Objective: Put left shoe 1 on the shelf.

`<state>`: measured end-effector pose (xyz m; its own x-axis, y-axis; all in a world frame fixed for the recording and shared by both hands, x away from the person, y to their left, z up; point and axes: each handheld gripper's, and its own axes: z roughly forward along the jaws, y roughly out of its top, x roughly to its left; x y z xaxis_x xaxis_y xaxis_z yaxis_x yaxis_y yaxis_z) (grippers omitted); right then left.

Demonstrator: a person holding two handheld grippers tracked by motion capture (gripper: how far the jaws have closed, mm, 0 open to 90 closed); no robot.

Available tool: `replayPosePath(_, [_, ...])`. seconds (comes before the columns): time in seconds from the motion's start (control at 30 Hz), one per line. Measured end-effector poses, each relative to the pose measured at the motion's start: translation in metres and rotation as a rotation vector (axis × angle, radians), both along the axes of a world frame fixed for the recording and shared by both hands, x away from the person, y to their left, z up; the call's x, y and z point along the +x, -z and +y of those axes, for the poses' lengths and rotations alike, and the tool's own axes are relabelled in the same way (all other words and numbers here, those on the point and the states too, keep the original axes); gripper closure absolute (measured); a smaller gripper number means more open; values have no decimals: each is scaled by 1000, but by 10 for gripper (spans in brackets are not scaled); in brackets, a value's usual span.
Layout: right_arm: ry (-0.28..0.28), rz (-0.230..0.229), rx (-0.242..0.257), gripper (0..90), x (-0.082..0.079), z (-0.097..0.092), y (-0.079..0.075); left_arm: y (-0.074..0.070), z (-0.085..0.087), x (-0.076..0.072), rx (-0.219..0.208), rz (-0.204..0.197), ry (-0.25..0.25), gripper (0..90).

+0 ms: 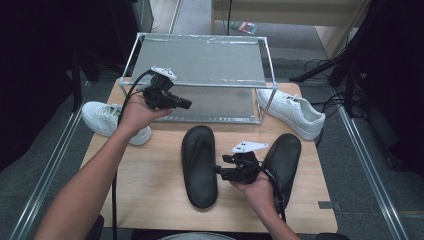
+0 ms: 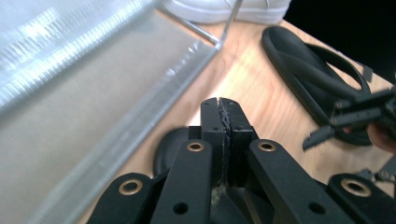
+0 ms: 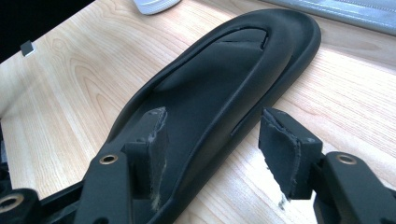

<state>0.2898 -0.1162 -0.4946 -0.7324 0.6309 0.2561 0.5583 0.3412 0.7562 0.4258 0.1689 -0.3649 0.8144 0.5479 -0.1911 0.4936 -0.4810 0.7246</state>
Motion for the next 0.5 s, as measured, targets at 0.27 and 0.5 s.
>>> replayPosePath(0.27, [20,-19,-11,454,-1,3,3,-26,1,25,5,-57,-26,900])
replayPosePath(0.5, [50,18,-1,484,1,9,10,-34,5,49,21,-95,-43,900])
